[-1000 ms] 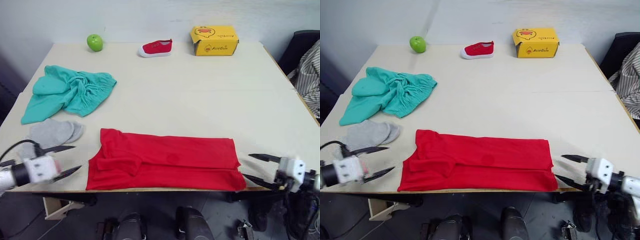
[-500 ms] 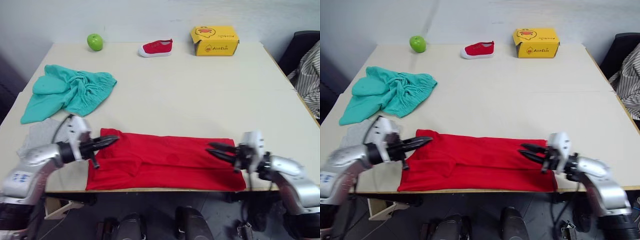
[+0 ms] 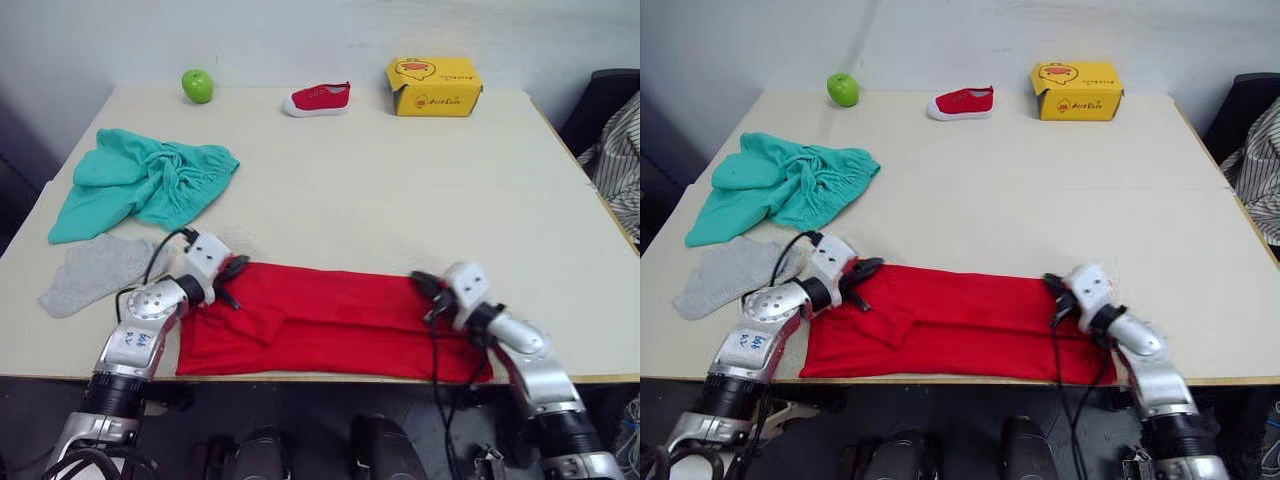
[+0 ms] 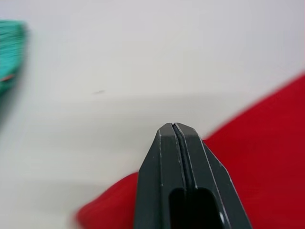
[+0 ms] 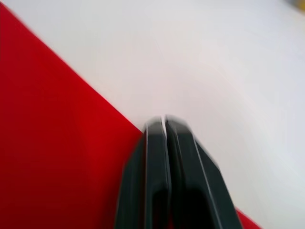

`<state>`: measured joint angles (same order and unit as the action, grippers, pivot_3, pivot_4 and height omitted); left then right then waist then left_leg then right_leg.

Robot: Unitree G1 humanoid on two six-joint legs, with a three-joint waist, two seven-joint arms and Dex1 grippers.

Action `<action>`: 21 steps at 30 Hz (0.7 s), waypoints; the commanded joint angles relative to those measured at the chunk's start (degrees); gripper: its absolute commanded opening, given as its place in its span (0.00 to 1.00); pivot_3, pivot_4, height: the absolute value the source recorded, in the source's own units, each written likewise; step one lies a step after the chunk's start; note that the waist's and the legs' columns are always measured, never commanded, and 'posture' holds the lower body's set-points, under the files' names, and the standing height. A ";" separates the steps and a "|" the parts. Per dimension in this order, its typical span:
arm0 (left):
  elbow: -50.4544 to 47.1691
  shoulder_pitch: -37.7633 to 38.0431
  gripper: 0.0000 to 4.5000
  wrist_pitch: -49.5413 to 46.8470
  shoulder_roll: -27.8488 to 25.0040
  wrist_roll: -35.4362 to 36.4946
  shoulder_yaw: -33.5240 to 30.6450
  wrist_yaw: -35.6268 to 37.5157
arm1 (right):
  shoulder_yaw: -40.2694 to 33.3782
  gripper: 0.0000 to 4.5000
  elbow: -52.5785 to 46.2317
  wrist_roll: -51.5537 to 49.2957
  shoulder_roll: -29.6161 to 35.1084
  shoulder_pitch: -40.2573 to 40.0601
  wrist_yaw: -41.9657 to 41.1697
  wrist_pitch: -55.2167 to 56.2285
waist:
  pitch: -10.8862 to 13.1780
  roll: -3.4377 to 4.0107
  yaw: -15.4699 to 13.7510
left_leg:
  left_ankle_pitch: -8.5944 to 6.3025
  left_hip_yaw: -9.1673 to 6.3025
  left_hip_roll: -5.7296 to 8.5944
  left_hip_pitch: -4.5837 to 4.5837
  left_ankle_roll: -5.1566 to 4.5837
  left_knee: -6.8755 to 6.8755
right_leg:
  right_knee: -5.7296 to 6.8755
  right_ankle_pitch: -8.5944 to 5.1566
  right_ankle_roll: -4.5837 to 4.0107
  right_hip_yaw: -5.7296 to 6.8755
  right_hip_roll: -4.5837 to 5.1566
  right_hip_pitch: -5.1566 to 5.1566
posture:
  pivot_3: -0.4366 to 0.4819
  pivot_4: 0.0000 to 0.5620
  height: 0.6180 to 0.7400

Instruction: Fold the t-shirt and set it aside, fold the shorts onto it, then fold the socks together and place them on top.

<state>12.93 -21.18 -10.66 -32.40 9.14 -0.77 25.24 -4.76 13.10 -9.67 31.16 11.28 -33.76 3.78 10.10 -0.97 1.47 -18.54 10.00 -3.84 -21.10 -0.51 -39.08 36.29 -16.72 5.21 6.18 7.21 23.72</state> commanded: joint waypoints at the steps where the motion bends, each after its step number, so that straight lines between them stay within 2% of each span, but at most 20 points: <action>1: 3.27 -0.18 0.00 2.25 0.10 -1.20 -2.03 -0.47 | -3.36 0.02 5.79 -1.49 0.06 0.86 0.71 -1.27 | -0.06 -0.03 0.12 | 0.00 -0.01 -0.03 0.00 0.01 0.01 | 0.00 0.00 0.00 0.01 0.00 0.00 | 0.48 0.27 1.00; 4: 3.90 -0.47 0.00 6.42 0.60 0.20 -4.66 -0.12 | -4.94 0.02 6.19 -2.53 0.61 2.49 -0.01 -1.82 | -0.06 -0.01 0.28 | 0.01 0.00 -0.09 0.00 0.02 0.03 | 0.01 0.00 0.00 0.00 0.00 0.01 | 0.48 0.27 1.00; 6: 1.24 -0.47 0.00 8.28 1.85 7.81 -9.89 3.68 | -6.64 0.02 3.19 -6.48 0.08 3.24 -2.39 -1.81 | -0.04 0.01 0.21 | 0.01 0.00 -0.14 -0.04 0.02 0.03 | 0.02 0.00 0.00 0.01 0.01 0.04 | 0.48 0.27 1.00; 8: -6.20 2.78 0.00 5.81 -0.60 15.74 -13.09 12.83 | -6.12 0.02 -3.87 -10.93 0.50 3.00 -7.76 -2.99 | -0.01 0.05 0.39 | 0.01 0.02 -0.19 -0.19 0.02 0.02 | 0.05 0.00 0.00 0.00 0.04 0.17 | 0.48 0.27 1.00; 10: -11.08 6.02 0.00 4.67 -3.24 17.79 -13.28 18.47 | -4.55 0.02 -8.75 -12.41 1.28 2.27 -11.27 -4.19 | 0.04 0.15 0.81 | 0.00 0.09 -0.25 -0.25 0.04 0.08 | 0.23 0.00 0.00 -0.06 0.00 0.27 | 0.48 0.27 1.00; 13: -16.98 11.08 0.00 4.42 -6.58 16.79 -11.44 22.95 | -1.60 0.02 -14.43 -11.77 1.10 0.91 -12.98 -6.04 | 0.02 0.20 0.41 | -0.02 0.08 -0.25 -0.23 0.08 0.11 | 0.15 -0.01 0.00 -0.04 -0.07 0.25 | 0.48 0.27 1.00; 15: -22.42 16.25 0.00 4.96 -7.13 14.91 -9.10 24.04 | 3.55 0.02 -17.88 -8.39 -0.31 -0.63 -12.99 -6.01 | 0.02 0.21 0.31 | -0.06 0.08 -0.22 -0.20 0.05 0.10 | -0.14 -0.01 0.00 -0.04 -0.05 0.22 | 0.48 0.27 1.00; 19: -27.09 22.49 0.00 5.89 -5.44 11.26 -5.92 22.10 | 9.53 0.02 -20.00 -3.16 -3.57 -3.16 -9.95 -5.72 | 0.02 0.20 -0.05 | -0.12 0.05 -0.23 -0.22 0.04 0.13 | -0.27 -0.01 0.00 -0.01 -0.02 0.16 | 0.48 0.27 1.00; 21: -25.62 25.48 0.00 9.14 -5.26 5.51 -3.40 20.67 | 10.93 0.02 -18.43 -0.57 -5.44 -4.15 -7.17 -5.34 | 0.02 0.21 0.04 | -0.14 0.02 -0.14 -0.29 -0.01 0.13 | -0.26 0.02 0.03 0.00 0.07 0.22 | 0.48 0.27 1.00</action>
<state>-11.61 3.30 -3.87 -37.48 17.87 -4.90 47.14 6.81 -4.39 -11.47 25.88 7.41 -42.95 -2.41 10.12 -0.76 1.51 -18.69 10.02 -3.97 -21.38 -0.53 -38.95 36.02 -16.70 5.25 6.17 7.32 23.93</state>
